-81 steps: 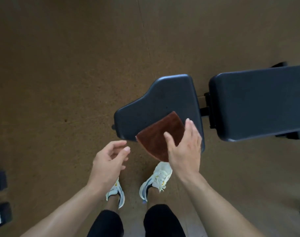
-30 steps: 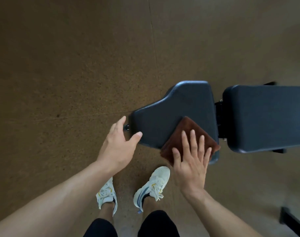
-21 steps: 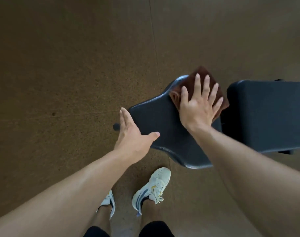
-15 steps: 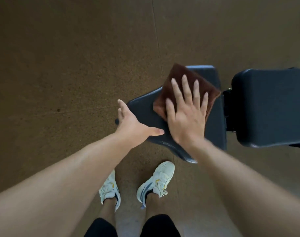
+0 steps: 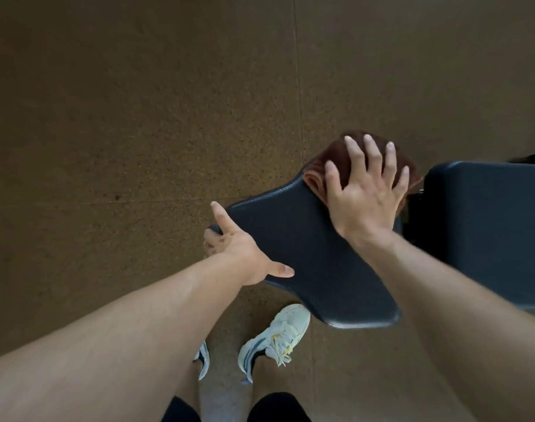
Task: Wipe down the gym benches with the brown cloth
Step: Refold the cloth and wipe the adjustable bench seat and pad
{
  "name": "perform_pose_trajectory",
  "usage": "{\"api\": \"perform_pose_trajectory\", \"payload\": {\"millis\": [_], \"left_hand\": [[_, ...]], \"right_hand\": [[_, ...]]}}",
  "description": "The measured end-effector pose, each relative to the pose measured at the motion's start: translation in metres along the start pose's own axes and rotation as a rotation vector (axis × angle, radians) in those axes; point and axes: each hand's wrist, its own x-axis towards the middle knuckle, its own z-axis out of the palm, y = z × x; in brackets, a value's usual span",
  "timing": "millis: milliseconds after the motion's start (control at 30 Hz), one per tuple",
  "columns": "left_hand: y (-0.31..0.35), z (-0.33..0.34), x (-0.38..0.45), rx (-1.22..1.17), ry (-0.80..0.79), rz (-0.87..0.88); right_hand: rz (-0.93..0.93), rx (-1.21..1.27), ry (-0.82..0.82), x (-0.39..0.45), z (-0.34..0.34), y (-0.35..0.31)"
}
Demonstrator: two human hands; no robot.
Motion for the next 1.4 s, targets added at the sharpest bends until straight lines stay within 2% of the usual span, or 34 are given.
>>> {"api": "perform_pose_trajectory", "payload": {"millis": [100,200,300,367,467,533,600,667,733,800,867,933,1000,1233,1300,1400], "left_hand": [[0.001,0.001,0.000,-0.001,0.001,-0.019],[-0.002,0.001,0.000,0.011,0.027,-0.009],[-0.003,0.001,-0.001,0.044,0.038,-0.010],[-0.001,-0.001,-0.001,0.046,0.042,-0.022],[0.000,-0.003,-0.002,0.020,0.027,-0.044],[0.001,-0.004,-0.002,0.021,0.013,-0.051],[0.001,-0.003,-0.001,0.039,0.006,-0.061],[0.001,-0.002,0.000,0.050,0.018,-0.077],[0.000,-0.002,0.000,0.042,0.034,-0.080],[-0.001,-0.004,-0.001,0.041,0.044,-0.076],[0.001,-0.004,-0.003,0.053,0.039,-0.082],[0.004,-0.005,-0.004,0.067,0.037,-0.098],[0.008,-0.006,-0.005,0.069,0.040,-0.110],[0.006,-0.007,-0.006,0.072,0.043,-0.095],[0.007,-0.008,-0.006,0.052,0.052,-0.099],[0.007,-0.006,-0.007,0.003,0.068,-0.101]], "right_hand": [[-0.078,-0.099,-0.113,0.033,-0.013,-0.034],[-0.403,-0.258,-0.335,0.024,-0.006,-0.093],[-0.533,-0.197,-0.517,0.009,0.009,-0.123],[-0.607,-0.185,-0.486,0.012,0.008,-0.114],[-0.772,-0.216,-0.335,0.033,-0.009,-0.072],[-0.706,-0.231,-0.279,0.060,-0.025,-0.043],[-0.513,-0.142,-0.252,0.077,-0.033,-0.016],[-0.452,-0.070,-0.119,0.064,-0.024,0.009],[-0.425,0.003,0.011,0.012,-0.011,0.029],[-0.374,0.073,0.064,-0.060,0.007,0.055],[-0.374,0.079,0.044,-0.135,0.020,0.079],[-0.397,0.041,-0.011,-0.176,0.022,0.088],[-0.380,0.032,-0.062,-0.158,0.018,0.078],[-0.127,-0.024,-0.095,0.015,-0.005,0.009],[-0.120,-0.034,-0.108,0.021,-0.003,0.014],[-0.063,0.025,-0.059,-0.033,0.004,0.048]]}}
